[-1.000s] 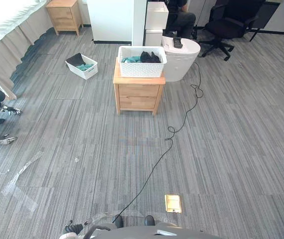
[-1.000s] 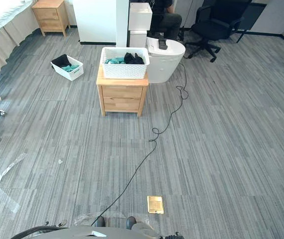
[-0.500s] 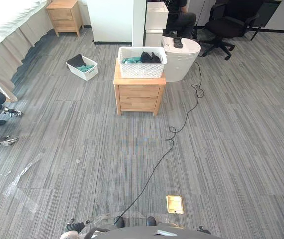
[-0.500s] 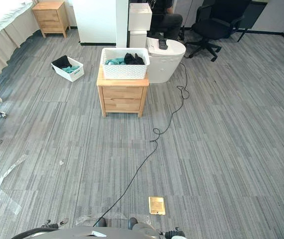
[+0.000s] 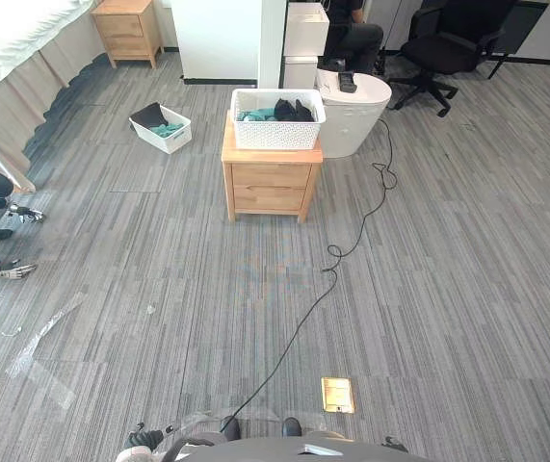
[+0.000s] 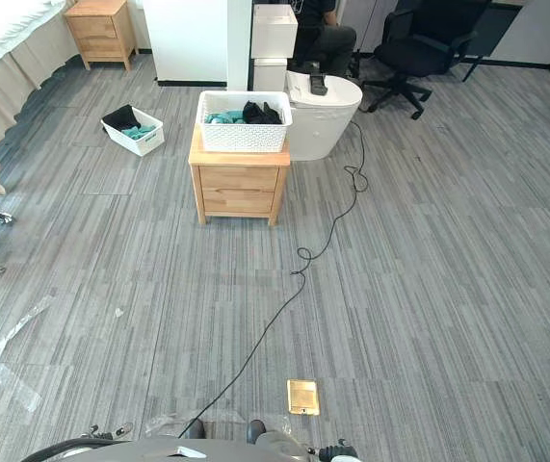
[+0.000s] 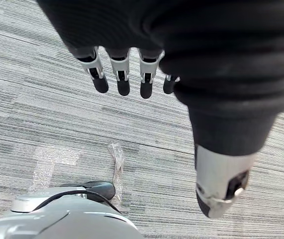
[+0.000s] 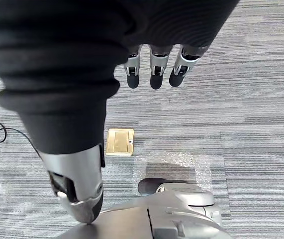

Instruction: Pick up the laundry basket with both hands and put the clothes into the washing machine.

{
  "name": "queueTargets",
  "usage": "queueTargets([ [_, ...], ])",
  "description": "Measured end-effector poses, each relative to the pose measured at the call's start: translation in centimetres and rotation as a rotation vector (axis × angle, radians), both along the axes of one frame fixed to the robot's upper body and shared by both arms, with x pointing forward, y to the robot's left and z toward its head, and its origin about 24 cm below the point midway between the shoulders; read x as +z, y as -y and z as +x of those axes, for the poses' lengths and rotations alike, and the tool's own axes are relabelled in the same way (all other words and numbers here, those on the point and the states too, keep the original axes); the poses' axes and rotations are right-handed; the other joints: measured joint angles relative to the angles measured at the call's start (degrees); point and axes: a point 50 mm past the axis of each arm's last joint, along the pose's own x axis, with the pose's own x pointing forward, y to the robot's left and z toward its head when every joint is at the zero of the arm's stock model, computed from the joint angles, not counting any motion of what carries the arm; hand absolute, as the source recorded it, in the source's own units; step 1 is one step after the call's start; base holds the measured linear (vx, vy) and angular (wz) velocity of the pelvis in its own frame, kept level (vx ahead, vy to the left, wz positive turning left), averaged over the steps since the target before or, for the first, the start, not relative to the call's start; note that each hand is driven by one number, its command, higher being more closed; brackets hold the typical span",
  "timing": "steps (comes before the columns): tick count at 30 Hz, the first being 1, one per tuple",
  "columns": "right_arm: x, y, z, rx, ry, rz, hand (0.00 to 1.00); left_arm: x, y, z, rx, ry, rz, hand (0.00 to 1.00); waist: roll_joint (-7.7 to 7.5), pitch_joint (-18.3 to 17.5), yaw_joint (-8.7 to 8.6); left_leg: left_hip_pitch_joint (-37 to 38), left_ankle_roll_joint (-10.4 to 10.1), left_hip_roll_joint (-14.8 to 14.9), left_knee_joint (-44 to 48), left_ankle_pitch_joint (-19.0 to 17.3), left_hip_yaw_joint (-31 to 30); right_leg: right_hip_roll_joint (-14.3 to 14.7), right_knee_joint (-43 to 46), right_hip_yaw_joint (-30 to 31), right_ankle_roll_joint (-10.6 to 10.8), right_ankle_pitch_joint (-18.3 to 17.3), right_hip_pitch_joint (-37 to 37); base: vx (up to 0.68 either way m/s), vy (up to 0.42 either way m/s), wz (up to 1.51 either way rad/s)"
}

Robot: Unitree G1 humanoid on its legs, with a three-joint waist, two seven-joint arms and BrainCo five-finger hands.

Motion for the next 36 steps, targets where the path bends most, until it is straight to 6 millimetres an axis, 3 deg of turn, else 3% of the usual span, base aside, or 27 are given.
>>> queueTargets([
  [9, 0.1, 0.0, 0.4, 0.001, 0.008, 0.001, 0.0, 0.1, -0.1, 0.3, -0.001, 0.008, 0.003, 0.0, -0.32, 0.66, 0.03, -1.53, -0.21, -0.02, 0.0, 0.16, -1.25, 0.0, -0.35, -1.07, 0.01, -0.03, -0.8, -0.01, -0.018, 0.06],
  [12, 0.2, 0.0, 0.9, 0.0, 0.022, 0.0, 0.0, 0.2, -0.3, 0.6, 0.012, 0.022, 0.007, 0.0, -0.14, 2.14, 0.07, -2.41, -1.19, 0.14, 1.07, -0.58, -2.05, -0.02, 2.22, -2.24, -0.27, -2.05, -1.74, 0.0, -0.037, 0.19],
  [15, 0.3, 0.0, 1.3, 0.006, 0.04, -0.003, 0.0, 0.3, -0.7, 0.9, 0.071, 0.043, 0.007, 0.0, -0.35, 4.0, 0.7, -7.66, -3.84, 1.67, 16.51, -8.46, -1.02, -0.27, 8.03, -3.08, -1.82, -6.67, -2.71, 0.01, -0.055, 0.1],
  [16, 0.4, 0.0, 1.6, 0.011, 0.054, -0.007, 0.0, 0.3, -0.6, 0.8, 0.126, 0.051, -0.008, 0.0, 0.08, 4.66, 1.12, -12.82, -3.86, 3.73, 29.26, -10.92, 2.13, 0.06, 10.48, -3.71, -2.3, -8.53, -2.77, 0.02, -0.071, 0.11],
  [17, 0.5, 0.0, 1.5, 0.024, 0.06, -0.011, 0.0, 0.3, -0.5, 0.8, 0.157, 0.065, -0.013, 0.0, 0.24, 5.31, 1.16, -18.23, -3.01, 6.21, 41.77, -10.07, 4.77, 0.27, 12.73, -4.29, -2.98, -10.08, -2.5, 0.01, -0.059, 0.18],
  [19, 0.6, -0.1, 1.8, 0.044, 0.068, -0.016, 0.0, 0.4, -0.4, 0.5, 0.177, 0.068, -0.016, 0.0, 0.07, 6.37, 1.6, -23.08, -2.25, 8.73, 53.76, -6.98, 6.7, 0.13, 14.53, -4.49, -3.56, -12.39, -0.5, 0.11, -0.036, 0.18],
  [20, 0.7, 0.1, 2.1, 0.051, 0.079, -0.022, 0.0, 0.3, -0.3, 0.4, 0.176, 0.068, -0.02, 0.0, 0.65, 6.19, 1.5, -25.72, -1.72, 10.08, 56.31, -9.72, 7.5, -0.04, 15.0, -4.5, -3.56, -13.74, 0.72, 0.24, 0.013, 0.17],
  [22, 0.8, 0.3, 2.2, 0.052, 0.083, -0.029, 0.0, 0.3, -0.1, 0.3, 0.176, 0.065, -0.026, 0.0, 0.63, 6.21, 1.71, -27.78, -2.14, 10.15, 52.46, -11.69, 7.9, -0.9, 15.33, -4.0, -3.23, -14.9, 1.31, 0.25, 0.062, -0.02],
  [23, 0.9, 0.5, 2.6, 0.055, 0.088, -0.033, 0.0, 0.3, -0.1, 0.1, 0.175, 0.061, -0.031, 0.0, 0.48, 6.29, 2.09, -29.02, -2.59, 8.96, 45.34, -11.41, 7.58, -2.35, 15.8, -3.26, -2.63, -16.0, 1.27, 0.22, 0.092, -0.19],
  [26, 1.1, 1.4, 2.9, 0.059, 0.087, -0.054, 0.0, 0.0, 0.4, -0.8, 0.171, 0.036, -0.044, 0.0, 1.77, 5.68, 2.9, -28.8, -6.59, 6.38, 24.21, -6.74, 2.89, -4.18, 15.83, -0.85, -0.74, -18.58, 1.47, 0.34, 0.208, -0.45],
  [27, 1.0, 1.8, 2.3, 0.057, 0.065, -0.061, 0.0, -0.2, 0.9, -1.8, 0.174, 0.01, -0.054, 0.0, 2.71, 5.2, 3.26, -28.7, -6.49, 6.48, 20.05, -5.51, -0.37, -4.36, 16.21, 0.65, 0.49, -20.57, 2.39, 0.56, 0.437, -0.67],
  [28, 0.9, 1.5, 2.1, 0.053, 0.06, -0.053, 0.0, -0.4, 0.9, -3.3, 0.186, -0.035, -0.057, 0.0, 1.58, 4.56, 3.4, -29.08, -5.49, 4.72, 24.15, -2.0, -0.85, -6.79, 17.58, 2.0, 0.69, -23.6, 3.49, 0.49, 0.388, -0.73],
  [29, 0.7, 1.4, 1.6, 0.042, 0.049, -0.048, 0.0, -0.4, 0.5, -4.0, 0.2, -0.05, -0.049, 0.0, 0.35, 3.62, 3.82, -28.99, -5.06, 3.14, 26.04, -1.86, -0.4, -8.08, 19.48, 2.93, 1.08, -24.28, 3.48, 0.59, 0.3, -0.77],
  [30, 0.5, 0.7, 1.2, 0.005, 0.049, -0.024, 0.0, -0.4, -0.1, -4.7, 0.228, -0.067, -0.037, 0.0, -2.15, 2.86, 4.14, -28.59, -1.49, 1.07, 29.21, -4.38, 1.47, -10.79, 32.27, 5.77, 2.09, -24.34, -1.11, 0.49, 0.195, -0.54],
  [31, 0.5, 0.6, 1.5, -0.016, 0.067, -0.016, 0.0, -0.3, -0.6, -4.5, 0.241, -0.062, -0.03, 0.0, -3.33, 3.43, 3.28, -26.79, -0.49, 0.01, 30.4, -6.49, 2.4, -11.9, 44.07, 8.11, 2.91, -20.23, -5.74, 0.81, 0.34, -0.27],
  [32, 0.4, 0.1, 1.6, -0.025, 0.072, -0.003, 0.0, -0.1, -1.2, -4.1, 0.226, -0.052, -0.017, 0.0, -4.09, 3.87, 2.01, -22.6, 1.22, -1.14, 31.15, -9.24, 2.91, -12.8, 59.22, 9.02, 3.18, -9.58, -10.44, 0.55, 0.235, 0.08],
  [34, 0.4, 0.0, 1.5, -0.033, 0.069, 0.002, 0.0, 0.0, -1.2, -3.3, 0.195, -0.029, -0.013, 0.0, -3.38, 4.38, 1.39, -15.74, 2.16, -0.97, 31.11, -12.15, 2.8, -12.85, 70.94, 6.03, 2.48, -8.37, -14.2, 0.6, 0.208, -0.07],
  [36, 0.4, 0.0, 1.6, -0.022, 0.076, 0.006, 0.0, 0.1, -1.4, -2.6, 0.183, -0.01, -0.008, 0.0, -3.29, 4.35, 1.15, -9.67, 2.08, -0.75, 27.45, -13.47, 3.01, -12.56, 72.34, 1.84, 1.66, -10.73, -17.22, 0.43, 0.112, -0.19],
])
